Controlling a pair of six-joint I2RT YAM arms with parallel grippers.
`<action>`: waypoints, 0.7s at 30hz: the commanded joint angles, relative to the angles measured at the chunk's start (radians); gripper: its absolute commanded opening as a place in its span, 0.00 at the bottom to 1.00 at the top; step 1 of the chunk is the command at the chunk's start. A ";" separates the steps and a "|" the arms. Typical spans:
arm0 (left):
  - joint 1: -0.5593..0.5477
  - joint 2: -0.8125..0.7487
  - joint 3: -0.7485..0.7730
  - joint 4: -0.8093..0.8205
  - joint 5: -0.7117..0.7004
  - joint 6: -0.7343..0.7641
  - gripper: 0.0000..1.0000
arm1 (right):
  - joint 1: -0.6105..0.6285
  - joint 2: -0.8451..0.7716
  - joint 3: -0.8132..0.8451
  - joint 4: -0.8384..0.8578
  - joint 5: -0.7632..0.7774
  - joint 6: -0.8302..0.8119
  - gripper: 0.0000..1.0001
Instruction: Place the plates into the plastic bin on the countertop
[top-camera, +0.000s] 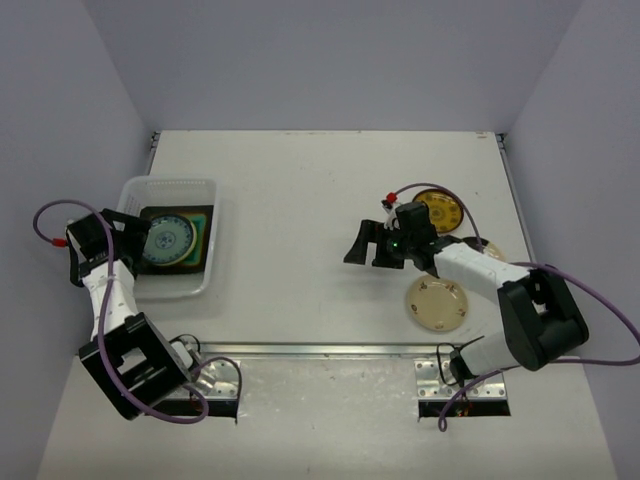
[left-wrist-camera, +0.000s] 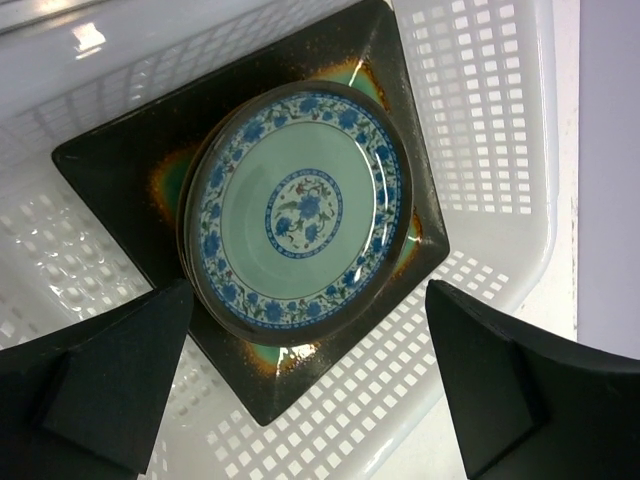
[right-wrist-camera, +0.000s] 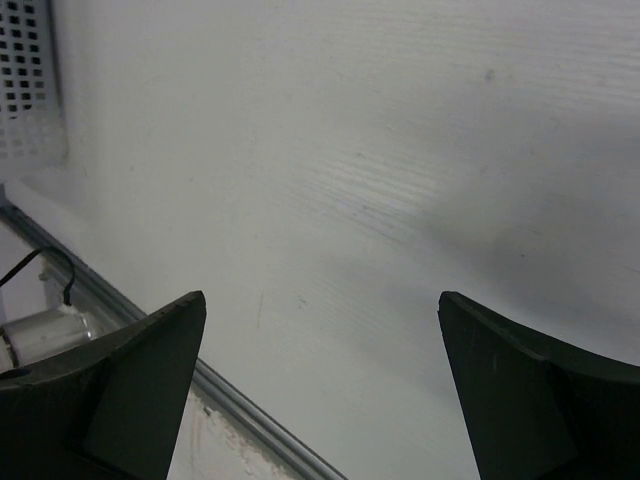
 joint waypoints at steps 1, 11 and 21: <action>-0.038 -0.058 0.062 0.027 0.133 0.083 1.00 | -0.067 -0.069 0.068 -0.109 0.240 0.040 0.99; -0.523 -0.173 0.066 -0.002 0.075 0.236 1.00 | -0.347 0.069 0.326 -0.364 0.734 0.040 0.99; -0.790 -0.308 -0.034 -0.039 0.094 0.276 1.00 | -0.512 0.440 0.626 -0.352 0.653 -0.266 0.99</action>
